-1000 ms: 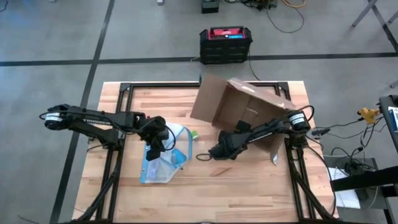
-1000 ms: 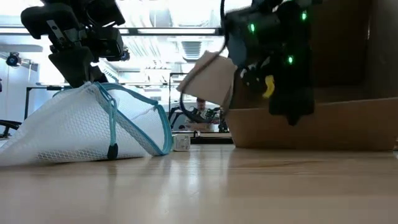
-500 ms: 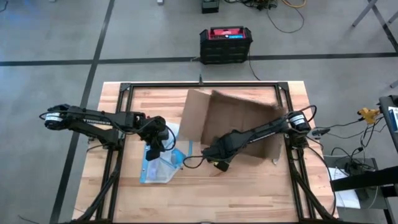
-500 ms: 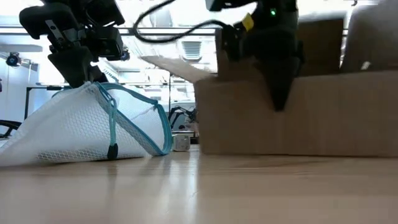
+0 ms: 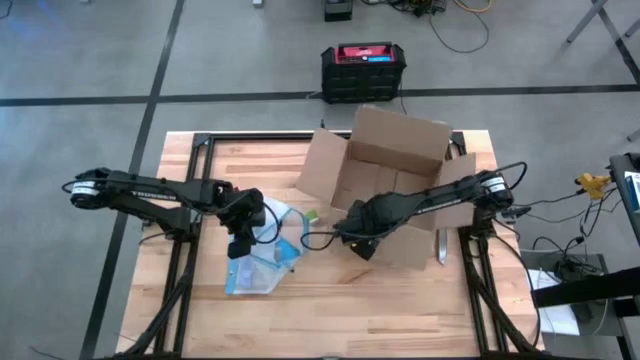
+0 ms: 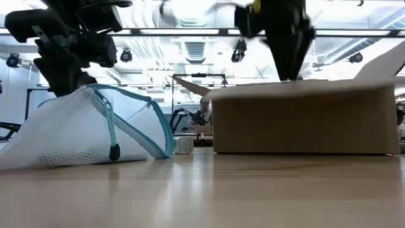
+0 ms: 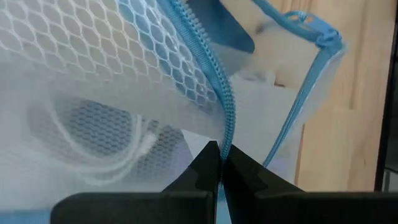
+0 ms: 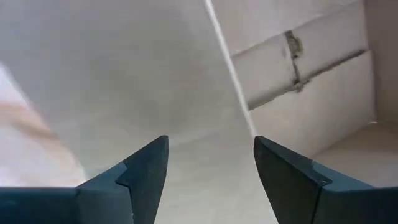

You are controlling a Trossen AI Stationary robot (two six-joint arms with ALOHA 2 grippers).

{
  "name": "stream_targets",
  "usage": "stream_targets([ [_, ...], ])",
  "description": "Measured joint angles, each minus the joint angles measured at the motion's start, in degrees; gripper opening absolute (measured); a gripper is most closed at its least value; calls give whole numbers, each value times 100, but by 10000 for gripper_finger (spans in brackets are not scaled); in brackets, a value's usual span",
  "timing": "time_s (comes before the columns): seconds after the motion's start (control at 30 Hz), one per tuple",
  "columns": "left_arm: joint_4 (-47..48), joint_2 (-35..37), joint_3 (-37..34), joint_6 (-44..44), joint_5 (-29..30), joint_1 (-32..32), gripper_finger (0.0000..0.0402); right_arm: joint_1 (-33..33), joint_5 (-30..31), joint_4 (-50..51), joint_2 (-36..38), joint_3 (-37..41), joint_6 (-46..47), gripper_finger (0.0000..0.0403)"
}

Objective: Unpack boxes
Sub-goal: Put the green charger adapter into the blue zip bag

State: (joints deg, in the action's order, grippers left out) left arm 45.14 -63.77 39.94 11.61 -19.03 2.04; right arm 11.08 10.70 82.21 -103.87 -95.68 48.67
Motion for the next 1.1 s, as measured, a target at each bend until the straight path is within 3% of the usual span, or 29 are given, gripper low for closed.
stream_targets([
  [0.17,173,404,0,153,2,-7,0,144,97,-555,35,-806,-4,215],
  [0.3,238,784,0,382,3,-7,0,206,108,-2040,-44,-1131,-680,201],
  [0.47,173,1022,0,545,48,-7,0,-61,-274,-3440,-448,-1059,-1551,131],
  [0.57,217,1100,0,601,79,-11,0,-245,-299,-3453,-754,-1032,-2041,52],
  [0.63,274,1140,0,728,395,-11,0,-333,-312,-3440,-876,-1041,-2355,14],
  [0.8,201,1204,-19,1023,1222,-9,0,-489,157,-3435,-1189,-1032,-2869,4],
  [1.1,-172,1268,-497,1554,1416,-7,0,-690,556,-2837,-2070,-1346,-3460,0],
])
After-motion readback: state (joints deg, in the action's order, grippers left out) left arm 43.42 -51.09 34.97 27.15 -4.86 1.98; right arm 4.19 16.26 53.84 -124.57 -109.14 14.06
